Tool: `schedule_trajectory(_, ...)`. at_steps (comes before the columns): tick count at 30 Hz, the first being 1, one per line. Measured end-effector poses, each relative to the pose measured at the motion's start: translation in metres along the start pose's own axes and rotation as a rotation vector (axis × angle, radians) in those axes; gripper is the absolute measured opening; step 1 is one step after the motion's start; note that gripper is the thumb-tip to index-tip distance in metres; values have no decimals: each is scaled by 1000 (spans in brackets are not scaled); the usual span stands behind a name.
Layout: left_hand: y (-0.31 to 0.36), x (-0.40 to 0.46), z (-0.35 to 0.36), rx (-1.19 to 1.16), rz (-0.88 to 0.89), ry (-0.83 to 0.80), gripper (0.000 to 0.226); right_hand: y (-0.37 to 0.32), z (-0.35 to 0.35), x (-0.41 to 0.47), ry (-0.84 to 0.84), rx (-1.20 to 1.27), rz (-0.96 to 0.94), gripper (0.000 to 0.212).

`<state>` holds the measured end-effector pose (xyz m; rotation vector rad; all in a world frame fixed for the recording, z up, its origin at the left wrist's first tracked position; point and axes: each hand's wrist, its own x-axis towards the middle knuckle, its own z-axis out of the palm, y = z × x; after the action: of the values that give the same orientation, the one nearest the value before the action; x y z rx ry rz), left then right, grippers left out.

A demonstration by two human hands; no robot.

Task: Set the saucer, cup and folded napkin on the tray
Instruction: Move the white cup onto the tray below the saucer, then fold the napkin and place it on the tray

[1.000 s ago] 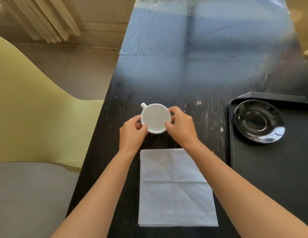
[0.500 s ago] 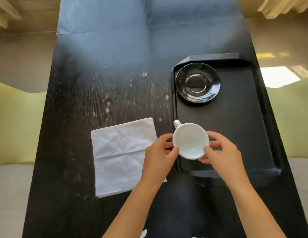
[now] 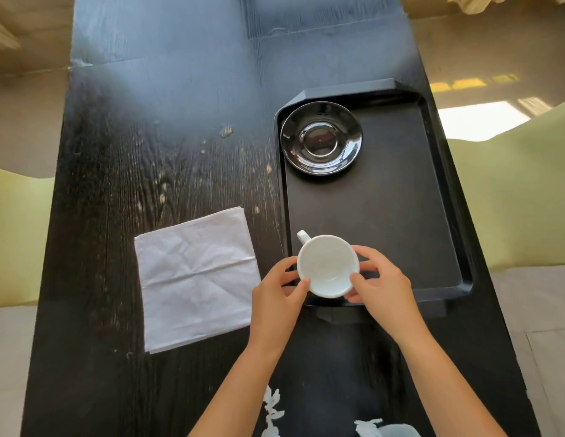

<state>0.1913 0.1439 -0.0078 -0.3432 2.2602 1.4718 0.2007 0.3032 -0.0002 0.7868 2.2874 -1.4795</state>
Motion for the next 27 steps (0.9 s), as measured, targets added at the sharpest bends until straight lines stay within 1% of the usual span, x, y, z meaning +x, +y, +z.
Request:
schedule_trajectory(3, -1, 2, -3, 35, 14, -23, 39, 2, -2, 1, -27, -68, -28, 42)
schedule_trajectory(6, 2, 3, -14, 116, 46, -46, 35, -1, -5, 0, -53, -230, -52, 44)
schedule_trajectory(8, 5, 1, -28, 205, 84, -19, 33, -8, -7, -4, 27, -410, -121, 42)
schedule_trajectory(9, 5, 0, -38, 279, 119, 9, 33, -14, -6, -8, 97, -490, -188, 40)
schedule_trajectory(11, 4, -3, -63, 461, 219, 93, 32, -31, 4, -18, 194, -571, -392, 36)
schedule_trajectory(13, -7, -5, -88, 678, 367, 190, 33, -47, 26, -26, 214, -659, -609, 38)
schedule_trajectory(14, -16, -5, -101, 802, 409, 228, 35, -52, 41, -29, 206, -721, -685, 41)
schedule_trajectory(16, -37, -6, -129, 988, 398, 265, 40, -54, 73, -33, 150, -841, -760, 49)
schedule_trajectory(20, -81, -14, -173, 1156, 364, 244, 47, -39, 127, -39, 12, -1059, -786, 63)
schedule_trajectory(23, -108, -20, -191, 1200, 347, 200, 50, -21, 150, -43, -39, -1147, -728, 70)
schedule_trajectory(27, -138, -25, -197, 1243, 345, 78, 57, 0, 165, -49, -97, -1231, -661, 79)
